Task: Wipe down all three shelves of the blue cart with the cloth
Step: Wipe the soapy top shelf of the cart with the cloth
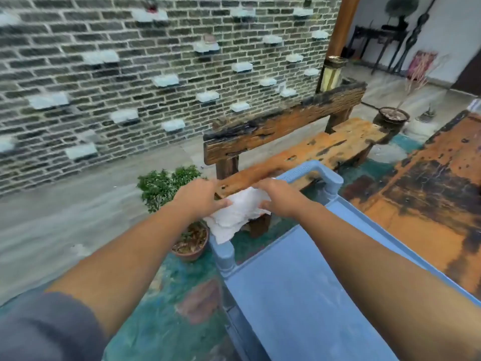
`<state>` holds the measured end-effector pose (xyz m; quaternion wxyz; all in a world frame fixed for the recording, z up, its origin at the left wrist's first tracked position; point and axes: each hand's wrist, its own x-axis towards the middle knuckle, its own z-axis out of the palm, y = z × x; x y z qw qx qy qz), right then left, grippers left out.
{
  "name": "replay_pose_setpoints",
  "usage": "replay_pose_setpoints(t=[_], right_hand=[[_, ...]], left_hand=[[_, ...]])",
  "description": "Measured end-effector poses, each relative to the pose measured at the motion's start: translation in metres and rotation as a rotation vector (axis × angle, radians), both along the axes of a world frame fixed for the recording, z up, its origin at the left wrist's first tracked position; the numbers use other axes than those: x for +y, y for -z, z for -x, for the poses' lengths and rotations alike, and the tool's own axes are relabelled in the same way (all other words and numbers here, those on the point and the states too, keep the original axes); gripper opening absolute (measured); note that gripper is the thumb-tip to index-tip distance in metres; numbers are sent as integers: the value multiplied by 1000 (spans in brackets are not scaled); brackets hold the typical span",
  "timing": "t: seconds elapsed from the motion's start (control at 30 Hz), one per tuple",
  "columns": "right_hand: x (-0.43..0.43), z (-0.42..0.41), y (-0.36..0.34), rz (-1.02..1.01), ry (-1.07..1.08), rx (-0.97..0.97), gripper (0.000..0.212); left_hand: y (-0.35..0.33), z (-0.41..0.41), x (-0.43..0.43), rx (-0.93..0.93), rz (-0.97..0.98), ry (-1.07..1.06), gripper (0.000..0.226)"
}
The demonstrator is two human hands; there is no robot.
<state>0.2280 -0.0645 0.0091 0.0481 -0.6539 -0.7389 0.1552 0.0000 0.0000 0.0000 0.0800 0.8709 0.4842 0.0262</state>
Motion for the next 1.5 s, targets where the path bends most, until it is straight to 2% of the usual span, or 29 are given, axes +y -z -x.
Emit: replay_pose_setpoints(t=[0.1,0.2,0.3,0.53,0.7,0.8,0.9,1.0,1.1,1.17,1.23,1.37,1.43,1.5], right_hand=[[22,10,3,-3,-5,-55,55],[42,11,4,118,-8,-149,53],[59,5,5,184,-13,-189,53],[100,-8,8,431,-37,-225,74],[128,-3,1,660,-107,-349,90],[140,0,0,749,-134,-398,95],[145,1,0,795,-162,-436,91],[144,0,4,757,-149,-446,80],[134,0,12,637,-70,-400,94],[120,-2,16,505,-38,-342,97],[99,-6,19,322,-38,-293,86],[54,-9,26,-21,6,-240,51],[35,-8,23,-88,43,-182,31],[17,-9,16,-89,78,-147,22]], left_hand=[[5,-1,12,55,111,-23,77],[14,-10,26,27,256,15,64],[22,-22,39,5,338,73,66],[35,-43,67,33,631,127,52],[45,-46,78,11,859,130,83],[53,-45,81,-29,963,118,92],[56,-45,82,-46,921,119,97],[59,-45,83,-18,896,109,107],[58,-45,81,-10,846,105,108],[58,-48,73,-65,806,100,100],[56,-50,63,-115,710,122,86],[38,-47,42,-36,230,168,63],[27,-46,30,-16,105,155,61],[17,-45,18,-1,74,183,56]])
